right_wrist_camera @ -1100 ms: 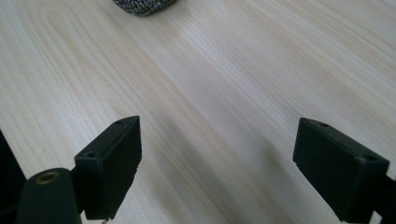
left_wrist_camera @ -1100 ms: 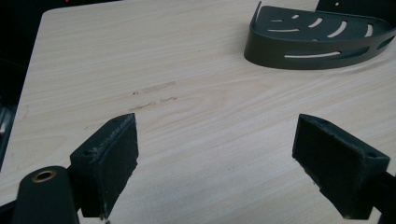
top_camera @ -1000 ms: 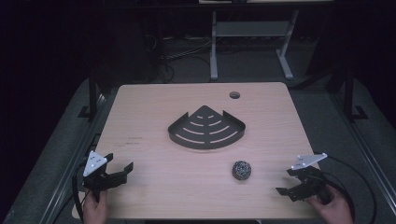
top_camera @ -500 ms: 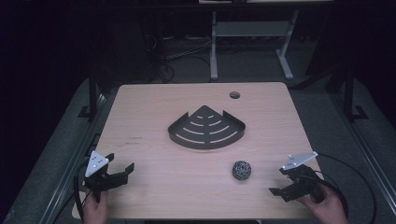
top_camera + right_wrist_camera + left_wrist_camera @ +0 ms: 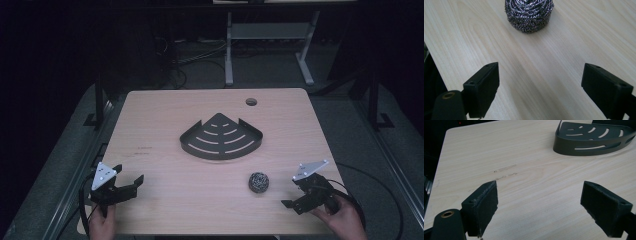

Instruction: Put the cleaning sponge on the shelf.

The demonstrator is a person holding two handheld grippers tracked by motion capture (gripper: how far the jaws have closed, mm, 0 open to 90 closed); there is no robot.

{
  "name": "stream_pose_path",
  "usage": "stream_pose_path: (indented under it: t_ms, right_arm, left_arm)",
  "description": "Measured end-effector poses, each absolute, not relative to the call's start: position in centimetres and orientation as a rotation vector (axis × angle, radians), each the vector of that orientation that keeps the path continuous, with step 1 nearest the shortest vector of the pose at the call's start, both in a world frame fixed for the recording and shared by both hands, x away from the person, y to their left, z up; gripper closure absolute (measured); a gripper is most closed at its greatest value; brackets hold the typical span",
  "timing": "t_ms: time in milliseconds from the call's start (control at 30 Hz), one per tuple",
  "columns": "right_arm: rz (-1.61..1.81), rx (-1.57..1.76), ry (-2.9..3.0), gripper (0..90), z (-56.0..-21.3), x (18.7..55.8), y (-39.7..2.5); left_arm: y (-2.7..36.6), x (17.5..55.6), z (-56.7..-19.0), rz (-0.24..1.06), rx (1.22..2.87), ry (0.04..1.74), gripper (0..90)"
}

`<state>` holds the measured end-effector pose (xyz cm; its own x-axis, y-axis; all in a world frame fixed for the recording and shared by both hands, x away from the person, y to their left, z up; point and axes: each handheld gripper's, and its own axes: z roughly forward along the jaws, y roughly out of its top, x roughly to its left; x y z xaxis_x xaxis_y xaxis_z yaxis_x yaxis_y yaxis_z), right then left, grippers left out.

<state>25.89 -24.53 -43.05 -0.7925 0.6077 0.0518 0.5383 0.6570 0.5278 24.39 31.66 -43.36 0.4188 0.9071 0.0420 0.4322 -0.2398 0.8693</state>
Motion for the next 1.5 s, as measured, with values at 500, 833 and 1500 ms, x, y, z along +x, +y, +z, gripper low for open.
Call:
stream_pose_path:
  t_ms: [500,833,1500]
  right_arm:
    - [0.782,0.875,2.789,14.4,-42.4,27.1,-22.0]
    - [0.748,0.848,2.814,14.4,-42.2,28.4,-20.4]
    - [0.68,0.762,2.88,15.5,-42.4,30.3,-17.2]
  left_arm:
    - [31.5,24.4,-43.4,0.725,1.854,1.147,13.8]
    - [31.2,24.6,-43.5,0.721,1.866,1.146,13.8]
    - [31.1,24.6,-43.5,0.72,1.863,1.143,13.8]
